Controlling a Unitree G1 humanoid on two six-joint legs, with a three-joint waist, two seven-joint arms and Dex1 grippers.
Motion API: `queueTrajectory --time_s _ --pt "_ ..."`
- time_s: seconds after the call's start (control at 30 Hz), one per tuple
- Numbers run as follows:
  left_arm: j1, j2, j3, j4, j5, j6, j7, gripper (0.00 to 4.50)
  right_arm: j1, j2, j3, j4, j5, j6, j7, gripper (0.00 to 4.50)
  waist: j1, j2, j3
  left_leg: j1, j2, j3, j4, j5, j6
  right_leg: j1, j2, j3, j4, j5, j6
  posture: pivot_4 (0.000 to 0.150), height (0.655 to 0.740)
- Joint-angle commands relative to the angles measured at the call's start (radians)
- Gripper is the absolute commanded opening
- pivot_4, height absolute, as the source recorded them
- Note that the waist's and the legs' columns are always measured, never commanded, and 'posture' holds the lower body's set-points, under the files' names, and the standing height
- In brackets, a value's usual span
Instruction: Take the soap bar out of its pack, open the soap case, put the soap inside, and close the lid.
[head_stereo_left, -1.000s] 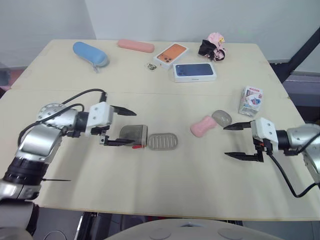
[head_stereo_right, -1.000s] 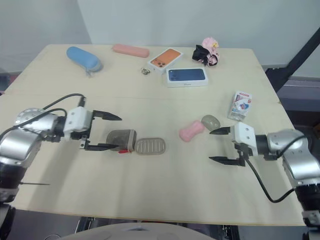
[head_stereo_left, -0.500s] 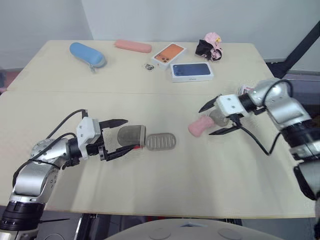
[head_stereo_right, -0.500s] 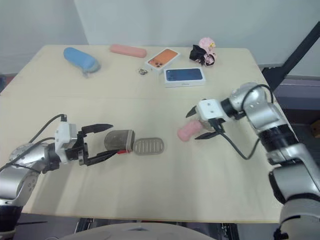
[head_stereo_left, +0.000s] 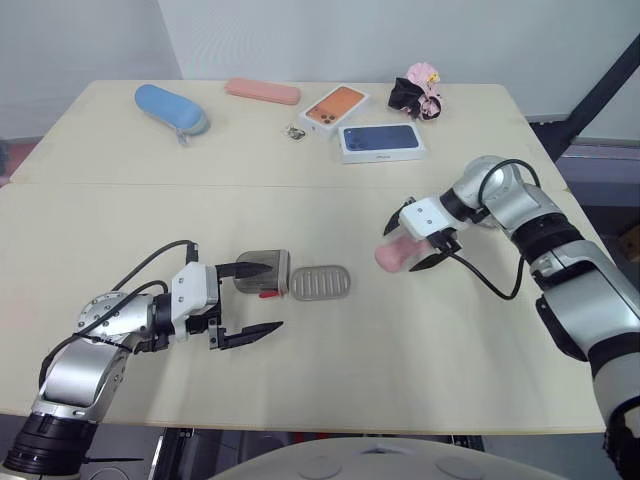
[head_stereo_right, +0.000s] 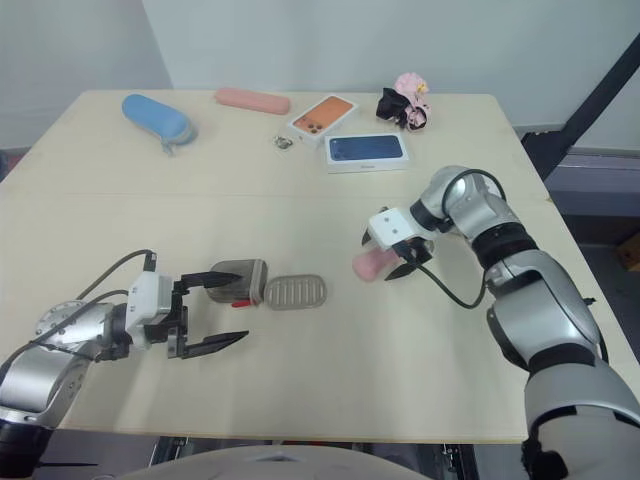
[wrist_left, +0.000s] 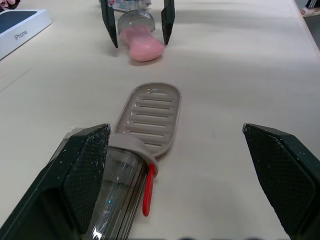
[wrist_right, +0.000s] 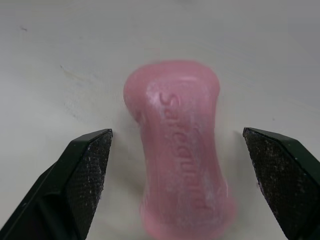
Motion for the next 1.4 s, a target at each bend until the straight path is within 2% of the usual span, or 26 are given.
queueTrajectory --time_s 0.03,0.1,0.23,0.4,0.57,0.77,0.9,1.0,1.07,1.27,1.4 --pt "0.001 0.006 -0.001 -0.032 0.01 -0.021 0.005 4.49 -0.043 0.003 -0.004 0.025 -0.003 -0.044 0.052 4.5 0.001 0.0 0.0 0.0 0.0 0.0 0.0 0.0 0.0 0.0 0.0 0.0 0.0 0.0 0.0 0.15 0.74" --pt "0.002 0.008 -0.003 -0.032 0.009 -0.023 0.007 4.49 -0.047 0.006 -0.003 0.036 -0.004 -0.052 0.052 4.5 0.002 0.0 0.0 -0.001 0.0 0.0 0.0 0.0 0.0 0.0 0.0 0.0 0.0 0.0 0.0 0.15 0.74" --pt "0.021 0.006 -0.014 -0.058 0.001 0.009 0.028 4.5 -0.052 0.001 0.011 0.065 -0.018 -0.085 0.052 3.35 0.003 0.0 0.0 -0.001 0.0 0.0 0.001 0.0 0.0 0.0 0.0 0.0 0.0 0.0 0.0 0.15 0.74" --pt "0.034 0.011 -0.017 -0.058 0.008 0.006 0.035 4.5 -0.05 -0.013 0.028 0.04 0.016 -0.074 0.052 1.67 0.003 0.0 0.0 -0.002 0.0 0.0 0.001 0.0 0.0 -0.001 0.0 0.0 0.0 0.0 0.0 0.15 0.74" --pt "0.016 0.013 -0.011 -0.04 0.01 0.01 0.044 4.5 -0.036 -0.022 0.0 -0.035 0.085 0.024 0.052 1.64 0.003 0.0 0.0 -0.002 0.0 0.0 0.001 0.0 0.0 -0.001 0.0 0.0 0.001 0.0 0.0 0.15 0.74" --pt "-0.001 0.015 0.008 -0.029 0.001 0.028 0.063 4.5 0.005 -0.028 -0.084 -0.251 0.162 0.319 0.037 1.64 0.006 0.0 0.0 -0.002 0.0 0.0 0.001 0.0 0.0 -0.001 0.001 0.0 0.001 0.0 0.0 0.15 0.74" --pt "-0.039 0.01 0.038 0.015 0.0 0.028 0.09 4.5 0.148 -0.036 -0.128 -0.756 0.214 0.906 -0.134 1.64 0.014 0.0 0.0 -0.002 0.0 0.0 0.001 0.0 0.0 -0.001 0.001 0.0 0.0 0.0 0.0 0.15 0.74" --pt "-0.062 0.008 0.04 0.048 0.015 0.004 0.092 4.5 0.262 -0.016 -0.115 -1.041 0.218 1.206 -0.258 1.64 0.023 0.0 0.0 -0.001 0.001 0.0 0.0 0.0 0.0 -0.001 0.002 0.001 -0.001 0.0 0.0 0.15 0.74" --pt "-0.075 0.007 0.04 0.064 0.017 -0.003 0.089 4.5 0.309 0.007 -0.103 -1.154 0.233 1.341 -0.322 1.64 0.027 0.0 0.0 0.0 0.0 0.0 0.0 0.001 -0.001 -0.001 0.002 0.001 -0.001 0.0 0.001 0.15 0.74" --pt "-0.116 0.021 0.031 0.119 0.025 -0.026 0.054 4.5 0.324 0.104 -0.034 -1.235 0.227 1.506 -0.495 1.64 0.026 0.0 0.0 0.006 0.0 0.001 -0.003 0.002 -0.005 0.0 -0.002 0.002 -0.002 0.0 0.0 0.15 0.74" --pt "-0.13 0.025 0.025 0.13 0.014 -0.014 0.029 4.5 0.306 0.139 0.013 -1.199 0.207 1.49 -0.565 1.64 0.021 0.0 0.0 0.009 0.0 0.001 -0.009 0.004 -0.007 0.001 -0.002 0.002 -0.002 0.0 0.0 0.15 0.74"
